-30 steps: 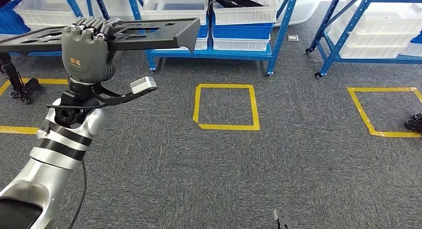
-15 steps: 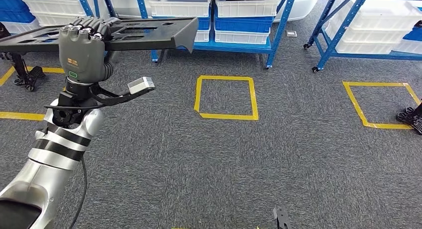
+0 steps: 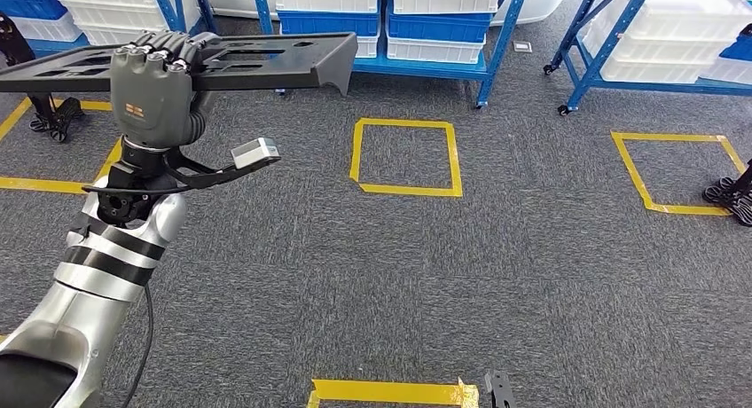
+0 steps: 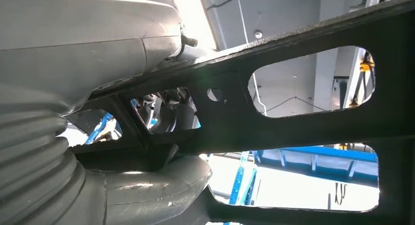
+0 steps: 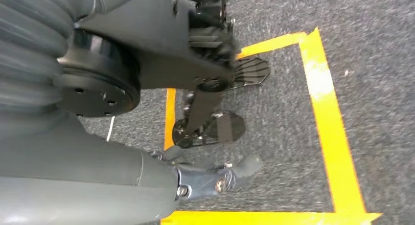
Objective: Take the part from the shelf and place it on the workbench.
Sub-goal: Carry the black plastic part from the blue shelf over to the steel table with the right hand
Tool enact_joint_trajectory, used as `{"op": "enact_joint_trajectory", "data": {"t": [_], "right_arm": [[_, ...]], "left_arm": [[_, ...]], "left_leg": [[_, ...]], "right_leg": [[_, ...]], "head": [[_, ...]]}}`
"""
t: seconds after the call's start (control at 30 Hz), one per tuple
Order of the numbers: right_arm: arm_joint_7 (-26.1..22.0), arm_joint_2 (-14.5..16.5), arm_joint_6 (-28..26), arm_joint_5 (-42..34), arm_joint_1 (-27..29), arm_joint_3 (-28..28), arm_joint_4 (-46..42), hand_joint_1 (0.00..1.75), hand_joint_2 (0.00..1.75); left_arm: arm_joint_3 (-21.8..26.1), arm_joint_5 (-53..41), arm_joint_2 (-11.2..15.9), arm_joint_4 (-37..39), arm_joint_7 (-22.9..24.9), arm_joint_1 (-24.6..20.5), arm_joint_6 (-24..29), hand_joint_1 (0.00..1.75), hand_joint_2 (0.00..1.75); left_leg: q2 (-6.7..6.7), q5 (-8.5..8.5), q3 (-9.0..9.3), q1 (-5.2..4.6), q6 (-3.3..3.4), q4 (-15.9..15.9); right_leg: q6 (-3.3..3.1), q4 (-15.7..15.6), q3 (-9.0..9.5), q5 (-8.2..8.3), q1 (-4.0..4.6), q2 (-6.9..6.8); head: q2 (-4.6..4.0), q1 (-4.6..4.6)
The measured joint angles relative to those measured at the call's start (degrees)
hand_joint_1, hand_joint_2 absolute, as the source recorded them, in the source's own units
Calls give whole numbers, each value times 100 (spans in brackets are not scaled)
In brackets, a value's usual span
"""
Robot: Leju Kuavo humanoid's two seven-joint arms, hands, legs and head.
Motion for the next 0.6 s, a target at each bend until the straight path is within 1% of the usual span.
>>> {"op": "enact_joint_trajectory", "data": {"t": [0.03,0.07,0.1,0.13,0.17,0.2,0.23,0.27,0.3,0.33,0.37,0.4,0.43,0.5,0.57,0.6], "right_arm": [[1,-9,1,2,-9,-1,-2,0,131],[1,-18,3,4,-21,-2,-4,0,87],[5,-26,5,10,-30,-4,-5,0,44],[9,-35,16,23,-38,-7,-7,0,0],[13,-33,47,36,-29,-8,-7,0,0],[16,-31,79,49,-17,-10,-7,0,0],[15,-29,114,56,-3,-11,-7,0,0],[15,-27,143,58,8,-11,-7,0,0],[13,-29,153,58,10,-11,-7,0,0],[10,-34,164,58,7,-10,-7,0,0],[6,-38,173,58,3,-10,-7,0,0],[2,-41,183,57,-1,-9,-7,0,0],[-1,-45,191,56,-2,-9,-7,0,0],[-6,-50,214,60,6,-9,-7,0,0],[-28,-53,239,94,10,-9,-7,0,0],[-44,-52,246,124,7,-8,-7,0,0]], "left_arm": [[10,2,0,-2,0,1,0,175,175],[26,11,0,-4,0,3,0,175,175],[43,24,-1,-7,-1,4,0,175,175],[70,39,2,-10,-2,3,1,175,175],[92,53,7,-9,-4,15,1,175,175],[109,61,11,-8,-7,26,1,175,175],[125,64,16,-6,-9,38,1,175,175],[131,66,17,-5,-11,51,0,175,175],[133,66,17,-5,-11,50,0,175,175],[134,65,17,-5,-12,45,0,175,175],[135,65,17,-5,-13,44,0,175,175],[136,65,17,-5,-13,44,0,175,175],[136,65,17,-6,-14,43,0,175,175],[137,66,18,-7,-8,41,0,175,175],[137,66,17,-5,1,38,0,175,175],[137,66,17,-5,5,38,0,175,175]], "left_leg": [[0,35,-29,-5,-13,3],[9,94,-53,-6,-40,-8],[22,186,-75,-2,-94,-40],[25,97,-135,11,-162,66],[25,-125,-229,43,-245,470],[17,-343,-283,78,-320,835],[6,-551,-256,116,-376,1110],[6,-543,-101,154,-425,1119],[6,-465,161,181,-463,744],[-4,-404,380,189,-474,422],[-14,-392,508,190,-465,202],[-25,-419,544,178,-436,109],[-35,-408,525,166,-385,91],[-36,-391,475,162,-322,63],[-41,-365,441,155,-284,56],[-42,-356,430,150,-268,56]], "right_leg": [[-63,-315,261,-87,28,-6],[-130,-679,518,-184,62,-17],[-230,-1072,769,-240,79,-26],[-351,-1447,991,-264,84,-38],[-399,-1530,937,-168,59,-44],[-439,-1562,881,-59,23,-44],[-441,-1552,824,8,-4,-45],[-417,-1529,777,38,-25,-45],[-395,-1499,755,34,-36,-45],[-367,-1459,707,28,-36,-45],[-335,-1422,672,23,-24,-42],[-295,-1400,634,25,-10,-38],[-271,-1383,600,31,0,-34],[-270,-1395,574,55,-1,-30],[-308,-1419,552,86,-4,-32],[-313,-1433,548,104,-4,-32]], "head": [[0,-2],[0,-9],[0,-10],[0,-19],[0,-25],[0,-25],[0,-32],[0,-32],[0,-32],[0,-44],[0,-48],[0,-54],[0,-58],[0,-46],[0,-37],[0,-32]]}}
